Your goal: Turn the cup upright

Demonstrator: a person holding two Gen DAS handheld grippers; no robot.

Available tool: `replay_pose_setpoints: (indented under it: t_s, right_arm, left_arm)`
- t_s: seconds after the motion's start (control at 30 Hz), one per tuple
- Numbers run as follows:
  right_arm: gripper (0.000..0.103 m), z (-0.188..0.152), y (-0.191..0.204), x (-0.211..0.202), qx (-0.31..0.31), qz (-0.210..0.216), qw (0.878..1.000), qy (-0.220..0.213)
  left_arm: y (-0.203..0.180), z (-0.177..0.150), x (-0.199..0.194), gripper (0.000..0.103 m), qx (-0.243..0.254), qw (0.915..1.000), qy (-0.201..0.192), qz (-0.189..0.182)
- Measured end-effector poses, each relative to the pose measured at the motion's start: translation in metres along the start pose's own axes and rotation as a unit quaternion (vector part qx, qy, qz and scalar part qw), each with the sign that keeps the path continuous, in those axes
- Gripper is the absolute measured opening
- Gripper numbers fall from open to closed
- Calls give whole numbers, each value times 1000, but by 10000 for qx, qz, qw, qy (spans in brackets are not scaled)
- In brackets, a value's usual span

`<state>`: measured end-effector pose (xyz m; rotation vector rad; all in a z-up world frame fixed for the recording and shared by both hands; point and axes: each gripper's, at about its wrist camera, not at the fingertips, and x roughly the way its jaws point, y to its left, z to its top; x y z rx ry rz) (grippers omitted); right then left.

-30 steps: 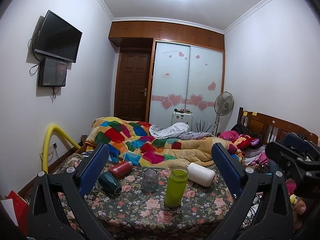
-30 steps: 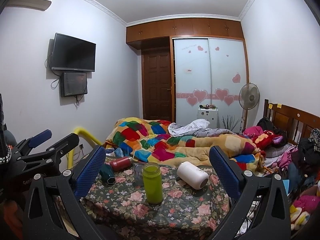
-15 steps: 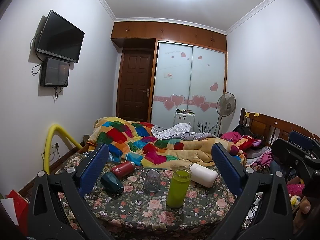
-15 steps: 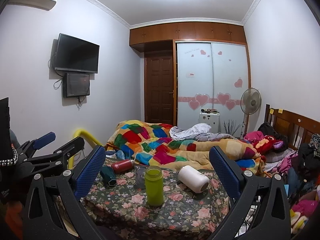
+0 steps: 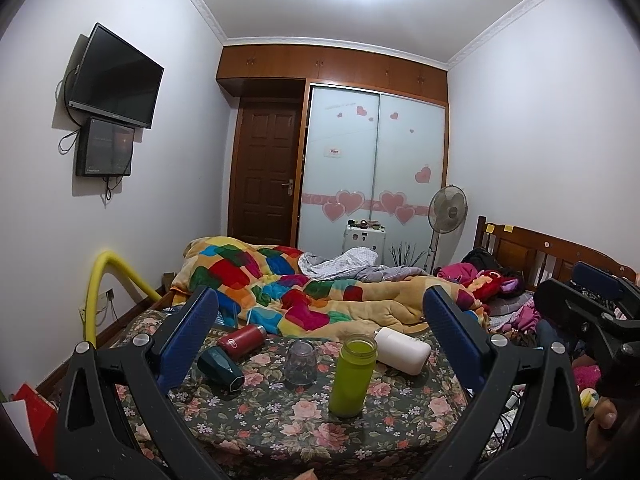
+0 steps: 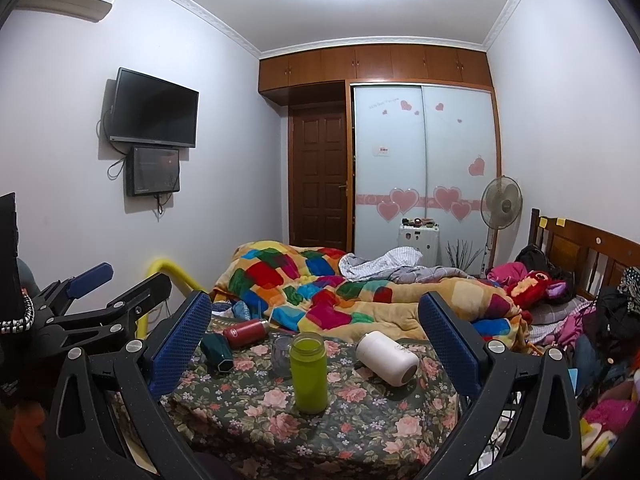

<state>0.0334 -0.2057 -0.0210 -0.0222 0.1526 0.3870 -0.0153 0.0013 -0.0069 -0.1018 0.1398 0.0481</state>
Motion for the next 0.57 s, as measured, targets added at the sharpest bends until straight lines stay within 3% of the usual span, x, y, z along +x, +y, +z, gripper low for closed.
replay_pose_setpoints:
  t_s: [0.57]
  right_arm:
    - [103,-6,3,18,45,-9,9995,315]
  left_arm:
    - [14,-5,8,103,-13,9999,125,19]
